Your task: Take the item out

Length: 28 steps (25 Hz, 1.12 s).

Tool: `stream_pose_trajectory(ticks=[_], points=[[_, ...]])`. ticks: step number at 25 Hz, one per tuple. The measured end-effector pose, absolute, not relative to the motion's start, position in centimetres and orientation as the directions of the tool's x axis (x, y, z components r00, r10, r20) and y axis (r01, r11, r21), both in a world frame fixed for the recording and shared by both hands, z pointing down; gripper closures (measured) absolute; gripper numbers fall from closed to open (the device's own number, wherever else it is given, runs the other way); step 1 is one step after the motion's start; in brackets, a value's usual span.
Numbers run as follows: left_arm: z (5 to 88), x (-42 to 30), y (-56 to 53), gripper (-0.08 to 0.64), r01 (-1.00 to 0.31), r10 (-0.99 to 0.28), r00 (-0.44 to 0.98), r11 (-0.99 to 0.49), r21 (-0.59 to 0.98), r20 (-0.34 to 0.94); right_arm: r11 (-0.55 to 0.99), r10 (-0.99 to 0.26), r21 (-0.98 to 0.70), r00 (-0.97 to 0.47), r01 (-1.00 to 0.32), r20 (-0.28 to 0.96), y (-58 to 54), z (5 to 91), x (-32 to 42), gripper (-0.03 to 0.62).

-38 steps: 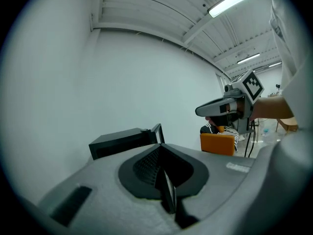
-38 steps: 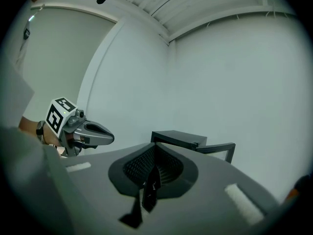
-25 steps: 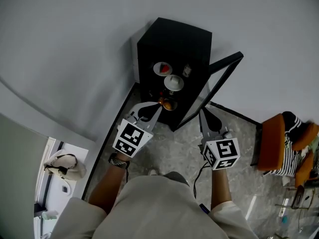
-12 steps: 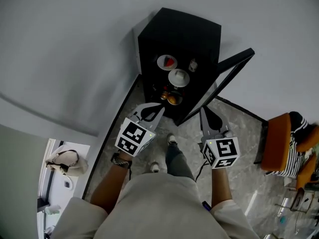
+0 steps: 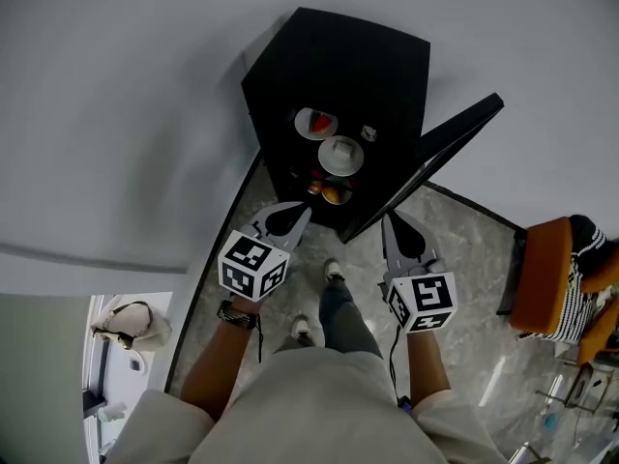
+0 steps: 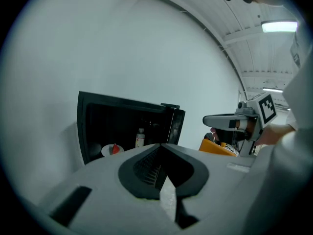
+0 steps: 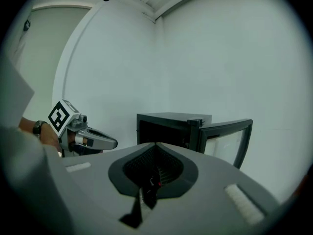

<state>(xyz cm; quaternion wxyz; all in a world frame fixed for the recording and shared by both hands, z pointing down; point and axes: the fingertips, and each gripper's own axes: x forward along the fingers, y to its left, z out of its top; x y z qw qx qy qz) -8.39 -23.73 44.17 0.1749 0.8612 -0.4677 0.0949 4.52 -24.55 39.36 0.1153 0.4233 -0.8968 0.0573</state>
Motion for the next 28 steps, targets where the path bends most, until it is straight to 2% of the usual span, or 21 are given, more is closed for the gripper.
stream_pose_trajectory(ticks=[4, 10, 21, 28], points=[[46.0, -7.8, -26.4, 0.552, -0.812, -0.761, 0.575, -0.483, 0.328, 0.302, 0.663, -0.712, -0.017, -0.637, -0.748, 0.296, -25.8, 41.6, 4.1, 0.584], [49.2, -6.9, -30.7, 0.537, -0.804, -0.753, 0.576, -0.452, 0.386, 0.319, 0.673, -0.681, -0.054, -0.647, -0.737, 0.343, -27.7, 44.3, 3.9, 0.583], [58.3, -8.1, -37.2, 0.492, -0.696, -0.788, 0.54, -0.22, 0.683, 0.295, 0.718, -0.619, -0.062, -0.676, -0.693, 0.399, -29.5, 47.3, 3.0, 0.584], [65.0, -8.4, -40.2, 0.474, -0.613, -0.788, 0.52, -0.077, 0.787, 0.328, 0.715, -0.607, -0.072, -0.668, -0.696, 0.43, -29.8, 49.0, 3.1, 0.584]])
